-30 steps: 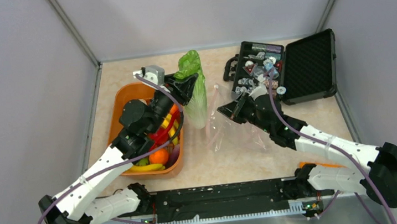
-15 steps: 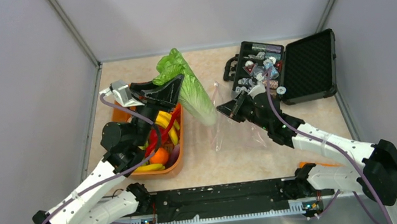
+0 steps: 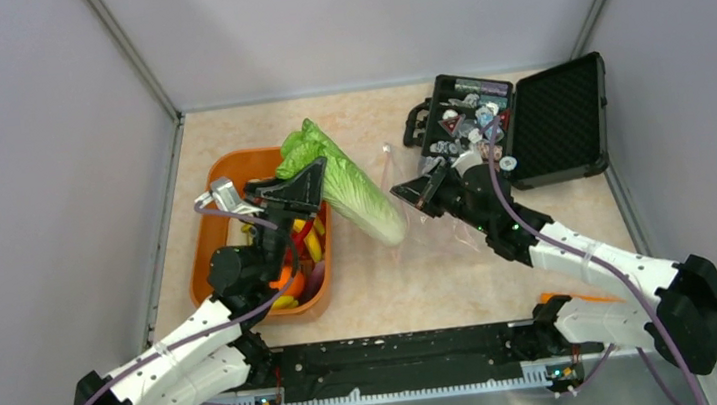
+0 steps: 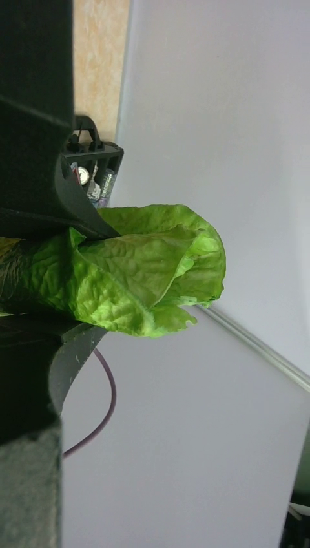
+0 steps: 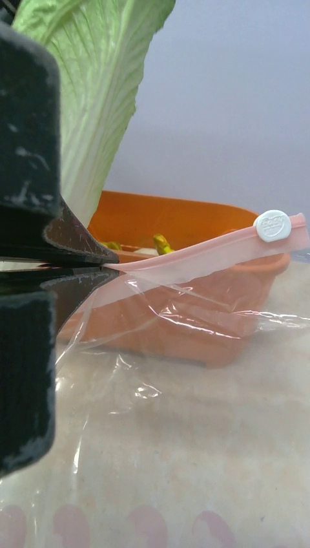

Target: Place the food in the zip-top bag and seal the zipper

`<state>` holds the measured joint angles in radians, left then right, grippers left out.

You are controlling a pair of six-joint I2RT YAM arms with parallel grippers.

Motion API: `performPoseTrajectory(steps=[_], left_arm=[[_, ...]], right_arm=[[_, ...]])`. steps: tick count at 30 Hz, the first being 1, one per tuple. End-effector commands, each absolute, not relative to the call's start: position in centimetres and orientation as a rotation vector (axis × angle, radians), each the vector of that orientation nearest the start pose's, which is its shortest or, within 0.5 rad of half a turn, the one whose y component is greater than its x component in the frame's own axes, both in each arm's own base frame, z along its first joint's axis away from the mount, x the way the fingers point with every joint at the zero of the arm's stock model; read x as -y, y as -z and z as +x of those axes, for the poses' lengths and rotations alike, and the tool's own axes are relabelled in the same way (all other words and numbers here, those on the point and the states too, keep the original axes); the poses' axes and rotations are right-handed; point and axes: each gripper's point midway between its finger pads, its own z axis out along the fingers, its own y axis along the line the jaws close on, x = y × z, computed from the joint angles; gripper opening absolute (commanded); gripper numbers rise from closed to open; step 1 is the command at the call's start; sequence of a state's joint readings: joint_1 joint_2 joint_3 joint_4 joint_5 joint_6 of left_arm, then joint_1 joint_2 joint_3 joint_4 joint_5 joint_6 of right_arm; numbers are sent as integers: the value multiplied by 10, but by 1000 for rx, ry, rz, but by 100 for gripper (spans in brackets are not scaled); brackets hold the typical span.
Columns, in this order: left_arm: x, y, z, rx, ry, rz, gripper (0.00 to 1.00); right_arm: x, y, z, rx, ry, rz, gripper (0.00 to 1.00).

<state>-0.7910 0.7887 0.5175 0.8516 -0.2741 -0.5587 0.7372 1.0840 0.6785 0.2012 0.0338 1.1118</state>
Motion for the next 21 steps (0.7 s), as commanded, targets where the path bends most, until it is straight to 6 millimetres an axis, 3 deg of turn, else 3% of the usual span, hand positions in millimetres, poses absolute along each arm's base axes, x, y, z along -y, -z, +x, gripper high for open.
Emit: performPoseTrajectory(steps=[1,13,21], left_arm=[[180,-425,230,-912,1157,-264,0],[168,-426,243,-898,985,-262,0],[194,-426,246,-889,1071,-204,0]], right_arm=[[-287,-278,262,-1814,-1410,382,0],[-283,-267,244,-1910,-1380,317,0],[-294,-289,230,-1865,-1527,254,0]])
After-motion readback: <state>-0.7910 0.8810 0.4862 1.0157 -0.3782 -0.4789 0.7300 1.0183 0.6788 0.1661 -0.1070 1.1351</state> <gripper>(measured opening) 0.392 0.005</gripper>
